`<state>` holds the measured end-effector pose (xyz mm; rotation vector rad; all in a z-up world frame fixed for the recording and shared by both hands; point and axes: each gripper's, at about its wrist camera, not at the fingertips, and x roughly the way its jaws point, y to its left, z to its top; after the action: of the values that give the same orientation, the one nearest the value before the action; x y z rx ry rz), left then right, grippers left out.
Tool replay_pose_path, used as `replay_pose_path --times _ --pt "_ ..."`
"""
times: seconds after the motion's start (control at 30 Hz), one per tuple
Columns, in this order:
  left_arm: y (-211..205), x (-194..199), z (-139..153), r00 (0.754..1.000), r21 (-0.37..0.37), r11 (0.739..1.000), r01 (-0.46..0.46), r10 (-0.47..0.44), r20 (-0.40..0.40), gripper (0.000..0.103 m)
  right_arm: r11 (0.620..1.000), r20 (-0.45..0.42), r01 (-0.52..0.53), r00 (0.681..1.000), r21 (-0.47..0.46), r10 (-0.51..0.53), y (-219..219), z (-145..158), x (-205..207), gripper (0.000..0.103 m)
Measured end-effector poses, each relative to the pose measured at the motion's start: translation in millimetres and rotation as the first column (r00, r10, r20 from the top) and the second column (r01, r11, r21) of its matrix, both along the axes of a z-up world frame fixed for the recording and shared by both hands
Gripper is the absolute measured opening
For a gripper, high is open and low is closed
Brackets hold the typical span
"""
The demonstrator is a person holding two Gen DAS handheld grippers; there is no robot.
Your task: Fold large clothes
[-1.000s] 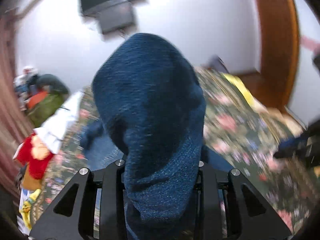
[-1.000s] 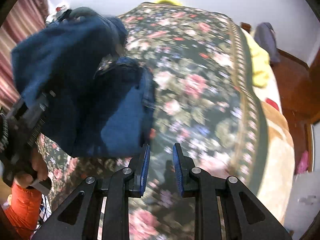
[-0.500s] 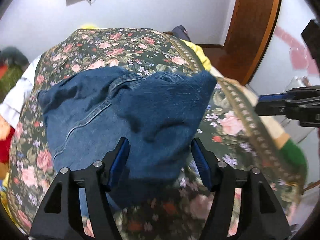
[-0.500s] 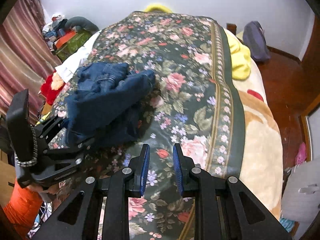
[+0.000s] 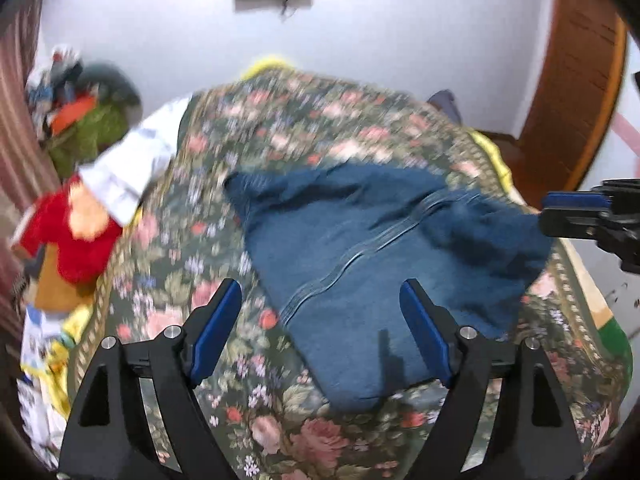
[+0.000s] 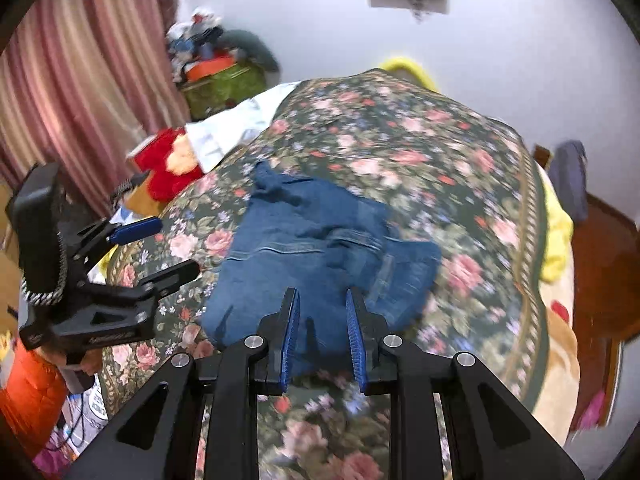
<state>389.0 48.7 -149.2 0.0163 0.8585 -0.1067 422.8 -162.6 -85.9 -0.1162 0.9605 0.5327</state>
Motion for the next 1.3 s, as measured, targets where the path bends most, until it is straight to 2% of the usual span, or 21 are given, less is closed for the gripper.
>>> replay_pose_path --times 0.1,0.2,0.23,0.3,0.37,0.4,0.43,0.47,0.5,0.53,0.7,0.8,0.9,1.03,1.17,1.3 --pt "8 8 -31 0.995 -0.018 1.0 -0.02 0.018 -0.094 0.081 0.995 0.003 -0.038 0.999 -0.092 0.038 26 -16 6 0.019" --pt "3 9 -57 0.989 0.006 1.0 -0.009 0.01 -0.147 0.081 0.96 0.025 -0.033 0.999 -0.279 0.042 36 -42 11 0.019" --pt "2 8 -64 0.988 0.007 1.0 0.001 0.001 -0.155 0.081 0.95 0.024 -0.026 0.999 -0.312 0.035 33 -50 12 0.019" --pt "2 2 -72 0.988 -0.008 1.0 0.015 -0.016 -0.155 0.084 0.945 -0.02 -0.021 1.0 -0.327 0.015 20 -64 15 0.019" --pt "5 -3 -77 0.987 -0.024 1.0 0.02 -0.024 -0.162 0.087 0.963 -0.109 -0.015 0.994 -0.27 -0.015 -2 -80 22 0.021" --pt "7 -4 -79 0.986 -0.032 0.999 0.014 -0.019 -0.165 0.09 0.974 -0.155 -0.006 0.988 -0.225 -0.03 -13 -88 24 0.026" --pt "10 -5 -83 0.985 -0.043 0.999 0.004 -0.012 -0.17 0.09 0.979 -0.18 0.013 0.982 -0.204 -0.051 -23 -94 25 0.049" --pt "12 -7 -86 0.984 -0.058 0.998 -0.004 -0.006 -0.176 0.09 0.976 -0.178 0.04 0.981 -0.212 -0.079 -30 -99 26 0.083" --pt "14 -7 -87 0.984 -0.068 0.998 -0.01 -0.003 -0.179 0.091 0.968 -0.134 0.083 0.984 -0.239 -0.118 -40 -103 26 0.093" --pt "18 -8 -90 0.983 -0.082 0.996 -0.019 0.003 -0.186 0.092 0.967 -0.105 0.098 0.987 -0.234 -0.126 -44 -104 23 0.098" --pt "22 -15 -88 0.982 -0.066 0.997 -0.028 0.015 -0.189 0.093 0.983 -0.19 0.116 0.972 -0.139 -0.142 -62 -111 25 0.098" --pt "27 -15 -73 0.985 -0.022 0.999 -0.03 0.026 -0.17 0.093 0.989 -0.2 0.127 0.97 -0.075 -0.14 -64 -92 27 0.098" --pt "38 -8 -54 0.992 -0.023 0.998 -0.051 0.048 -0.12 0.093 0.992 -0.163 0.124 0.979 -0.005 -0.123 -57 -65 32 0.098" --pt "49 24 -32 0.994 -0.005 0.997 -0.083 0.082 -0.078 0.093 0.994 -0.154 0.09 0.985 0.055 -0.08 -35 -42 57 0.098" --pt "49 66 -29 0.994 -0.003 0.996 -0.084 0.083 -0.075 0.093 0.998 -0.174 0.057 0.983 0.027 -0.052 -9 -49 89 0.098" --pt "43 116 -49 0.991 0.046 0.995 -0.085 0.089 -0.104 0.093 0.997 -0.246 0.053 0.967 -0.053 -0.064 3 -83 119 0.098"
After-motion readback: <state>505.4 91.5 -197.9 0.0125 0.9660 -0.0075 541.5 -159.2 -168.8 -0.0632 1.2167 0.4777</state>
